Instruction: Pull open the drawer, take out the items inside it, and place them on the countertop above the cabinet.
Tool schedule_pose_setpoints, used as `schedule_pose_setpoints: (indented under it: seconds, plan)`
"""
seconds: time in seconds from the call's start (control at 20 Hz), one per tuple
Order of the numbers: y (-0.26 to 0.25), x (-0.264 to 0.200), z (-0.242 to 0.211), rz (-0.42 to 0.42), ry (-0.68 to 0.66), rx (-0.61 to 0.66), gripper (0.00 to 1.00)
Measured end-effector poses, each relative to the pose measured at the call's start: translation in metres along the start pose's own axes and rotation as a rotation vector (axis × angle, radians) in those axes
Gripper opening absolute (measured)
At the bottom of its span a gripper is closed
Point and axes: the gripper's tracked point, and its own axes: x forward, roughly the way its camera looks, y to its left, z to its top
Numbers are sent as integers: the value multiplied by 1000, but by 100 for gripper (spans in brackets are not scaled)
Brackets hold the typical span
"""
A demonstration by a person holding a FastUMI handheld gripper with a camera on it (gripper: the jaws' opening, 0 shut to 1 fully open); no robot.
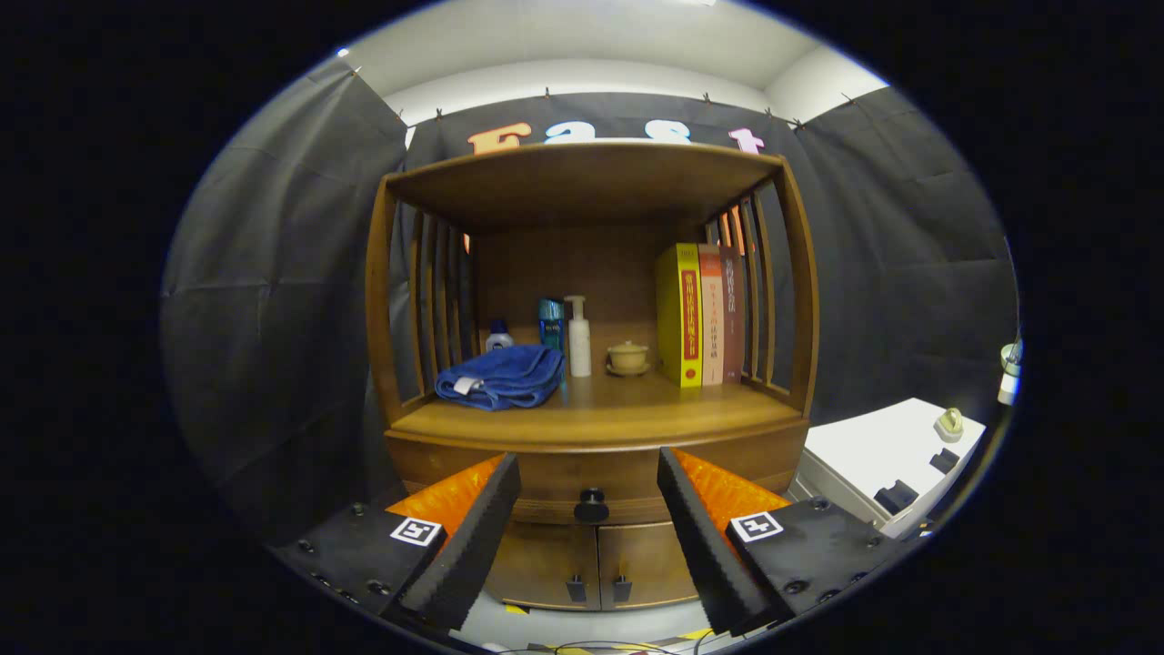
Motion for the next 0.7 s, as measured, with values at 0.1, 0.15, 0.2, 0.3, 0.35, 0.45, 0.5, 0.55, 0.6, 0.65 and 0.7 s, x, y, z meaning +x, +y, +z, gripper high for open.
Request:
schedule_pose_setpoints:
  seconds: [0.1, 0.15, 0.2, 0.3, 0.35, 0.45, 0.5, 0.55, 0.6, 0.65, 0.7]
  plan:
    - [0, 15, -21, 2, 47, -16, 99]
    - [2, 22, -29, 6, 64, -20, 100]
    - [4, 30, -38, 13, 87, -20, 100]
    - [7, 43, -56, 21, 123, -24, 100]
    - [7, 52, -64, 21, 136, -26, 100]
    - [9, 66, -80, 24, 174, -6, 100]
    - [9, 74, -86, 22, 185, 8, 100]
    - [7, 83, -90, 18, 194, 17, 100]
    - [5, 89, -94, 11, 203, 15, 100]
    - [5, 95, -96, 5, 206, 14, 100]
    - [4, 101, -99, -1, 211, 12, 100]
